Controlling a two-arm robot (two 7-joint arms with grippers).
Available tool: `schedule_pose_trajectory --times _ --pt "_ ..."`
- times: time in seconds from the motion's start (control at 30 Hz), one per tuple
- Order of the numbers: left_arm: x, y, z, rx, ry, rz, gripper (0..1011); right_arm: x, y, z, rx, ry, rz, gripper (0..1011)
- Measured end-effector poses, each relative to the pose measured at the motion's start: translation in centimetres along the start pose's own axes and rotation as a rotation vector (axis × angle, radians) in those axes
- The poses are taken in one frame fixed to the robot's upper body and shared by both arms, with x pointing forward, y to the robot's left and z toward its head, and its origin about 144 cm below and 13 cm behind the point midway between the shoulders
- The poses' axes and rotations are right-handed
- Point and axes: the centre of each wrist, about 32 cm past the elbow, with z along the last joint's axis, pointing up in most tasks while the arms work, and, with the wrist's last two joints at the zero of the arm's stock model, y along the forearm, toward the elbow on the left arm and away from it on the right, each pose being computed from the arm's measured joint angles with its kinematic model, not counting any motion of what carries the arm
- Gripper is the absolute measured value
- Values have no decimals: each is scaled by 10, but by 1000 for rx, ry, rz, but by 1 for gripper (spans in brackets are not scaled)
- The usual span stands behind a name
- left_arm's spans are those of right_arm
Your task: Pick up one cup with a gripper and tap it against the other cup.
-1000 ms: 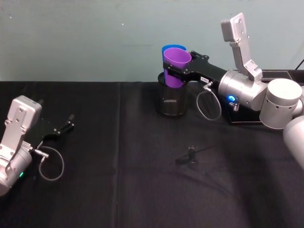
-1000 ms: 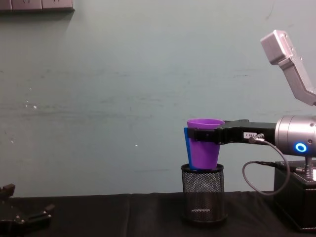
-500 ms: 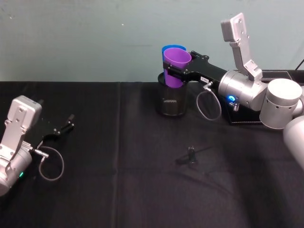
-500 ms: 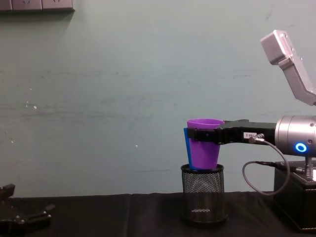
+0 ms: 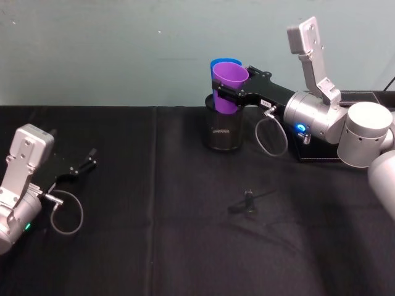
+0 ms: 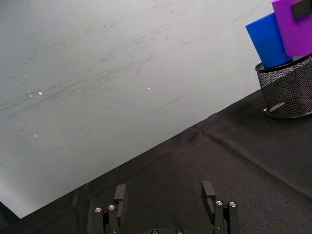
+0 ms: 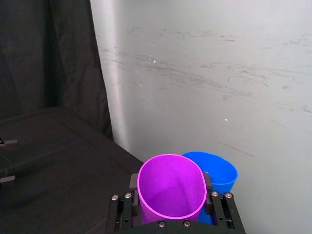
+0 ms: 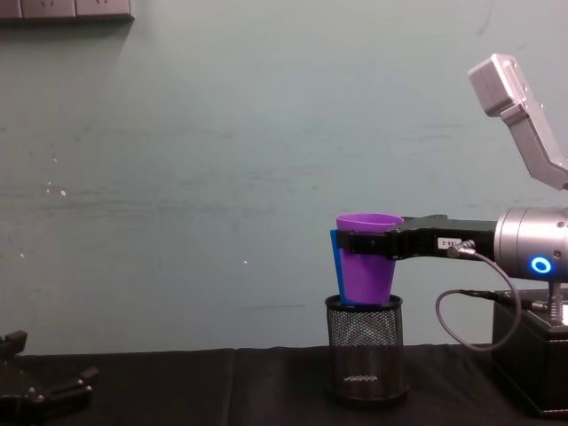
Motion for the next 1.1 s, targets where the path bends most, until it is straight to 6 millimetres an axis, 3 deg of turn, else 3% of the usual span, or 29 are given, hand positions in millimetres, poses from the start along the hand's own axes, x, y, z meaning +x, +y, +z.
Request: schedule_pose_trajectory --times 1.1 --pt "0 0 0 0 0 0 1000 0 0 0 0 0 0 722"
